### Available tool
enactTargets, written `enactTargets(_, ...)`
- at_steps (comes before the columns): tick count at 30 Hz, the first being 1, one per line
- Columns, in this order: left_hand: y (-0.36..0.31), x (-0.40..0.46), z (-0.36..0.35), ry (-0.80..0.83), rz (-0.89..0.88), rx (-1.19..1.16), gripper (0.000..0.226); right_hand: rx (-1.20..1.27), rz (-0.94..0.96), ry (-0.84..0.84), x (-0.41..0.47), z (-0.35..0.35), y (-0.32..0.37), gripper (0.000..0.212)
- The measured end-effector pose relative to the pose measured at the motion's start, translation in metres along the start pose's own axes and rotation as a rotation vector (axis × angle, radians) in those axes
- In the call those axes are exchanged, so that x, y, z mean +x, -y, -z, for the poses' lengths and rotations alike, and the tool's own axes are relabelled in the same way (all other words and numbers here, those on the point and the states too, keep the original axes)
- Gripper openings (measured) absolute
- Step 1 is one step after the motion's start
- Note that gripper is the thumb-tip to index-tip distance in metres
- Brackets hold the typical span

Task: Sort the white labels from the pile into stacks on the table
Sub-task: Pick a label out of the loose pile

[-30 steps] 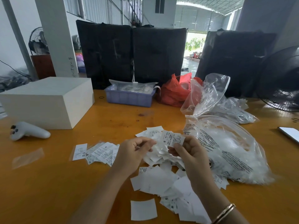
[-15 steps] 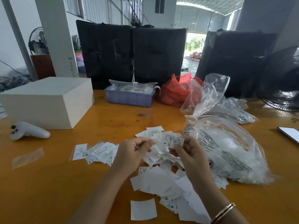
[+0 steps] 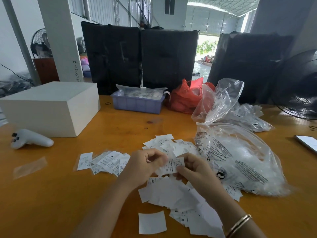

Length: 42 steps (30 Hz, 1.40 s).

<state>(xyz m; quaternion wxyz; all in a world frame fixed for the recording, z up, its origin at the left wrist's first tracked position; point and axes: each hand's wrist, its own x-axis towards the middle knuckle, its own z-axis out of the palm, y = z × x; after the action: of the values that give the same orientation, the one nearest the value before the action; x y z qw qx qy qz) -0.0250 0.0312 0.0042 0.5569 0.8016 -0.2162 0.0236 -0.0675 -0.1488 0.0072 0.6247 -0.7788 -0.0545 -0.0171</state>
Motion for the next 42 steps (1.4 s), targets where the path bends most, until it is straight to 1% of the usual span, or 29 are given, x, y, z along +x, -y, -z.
enactTargets(2,0.003,0.001,-0.001,0.066,0.086,-0.026,0.023,-0.009,0.003,0.024,0.0,-0.001,0.001,0.018)
enactTargets(4,0.005,0.002,-0.003,0.08,0.114,-0.025,0.013,-0.066,0.014,-0.002,0.0,-0.003,-0.001,0.027)
enactTargets(5,0.006,0.002,-0.004,0.06,0.119,-0.052,0.008,-0.089,0.025,-0.044,0.001,-0.004,-0.002,0.028)
enactTargets(8,0.004,0.002,-0.006,-0.047,0.141,-0.165,0.006,-0.034,0.067,-0.219,0.004,-0.007,-0.006,0.013)
enactTargets(10,0.003,0.002,-0.009,-0.101,0.128,-0.183,0.008,-0.002,0.103,-0.264,0.003,-0.01,-0.008,0.009)
enactTargets(13,0.001,0.002,-0.013,-0.123,0.108,-0.162,0.008,-0.047,0.127,-0.245,0.002,-0.017,-0.01,0.013)
enactTargets(16,0.001,0.002,-0.014,-0.188,0.12,-0.181,0.004,-0.112,0.14,-0.218,0.002,-0.022,-0.01,0.017)
enactTargets(18,0.0,0.003,-0.014,-0.224,0.145,-0.219,0.003,-0.141,0.19,-0.204,0.001,-0.024,-0.009,0.021)
enactTargets(21,-0.001,0.003,-0.016,-0.237,0.177,-0.268,0.004,-0.273,0.281,-0.168,-0.001,-0.027,-0.009,0.027)
enactTargets(24,-0.002,0.003,-0.012,-0.267,0.194,-0.237,0.005,-0.338,0.294,-0.153,0.0,-0.025,-0.008,0.031)
enactTargets(26,0.0,0.004,-0.003,-0.326,0.219,-0.215,0.006,-0.317,0.318,-0.234,0.001,-0.016,-0.006,0.031)
enactTargets(28,0.004,0.006,0.009,-0.397,0.255,-0.16,0.004,-0.348,0.377,-0.371,0.003,-0.004,-0.004,0.028)
enactTargets(30,0.011,0.007,0.021,-0.437,0.287,-0.008,0.004,-0.453,0.443,-0.52,0.005,0.011,-0.003,0.025)
enactTargets(32,0.018,0.007,0.029,-0.431,0.313,0.189,0.006,-0.589,0.482,-0.656,0.008,0.026,-0.005,0.024)
enactTargets(33,0.021,0.006,0.032,-0.416,0.329,0.302,0.006,-0.658,0.473,-0.707,0.009,0.034,-0.006,0.023)
enactTargets(35,0.025,0.005,0.033,-0.392,0.354,0.559,0.01,-0.737,0.374,-0.761,0.011,0.049,-0.007,0.026)
enactTargets(36,0.028,0.005,0.033,-0.395,0.35,0.672,0.014,-0.749,0.293,-0.761,0.012,0.057,-0.009,0.03)
enactTargets(38,0.031,0.005,0.031,-0.419,0.319,0.835,0.025,-0.787,0.08,-0.708,0.013,0.068,-0.012,0.039)
enactTargets(40,0.032,0.005,0.029,-0.449,0.266,0.9,0.031,-0.854,-0.128,-0.619,0.015,0.074,-0.013,0.047)
enactTargets(42,0.032,0.006,0.027,-0.463,0.204,0.868,0.027,-0.941,-0.216,-0.551,0.016,0.075,-0.017,0.049)
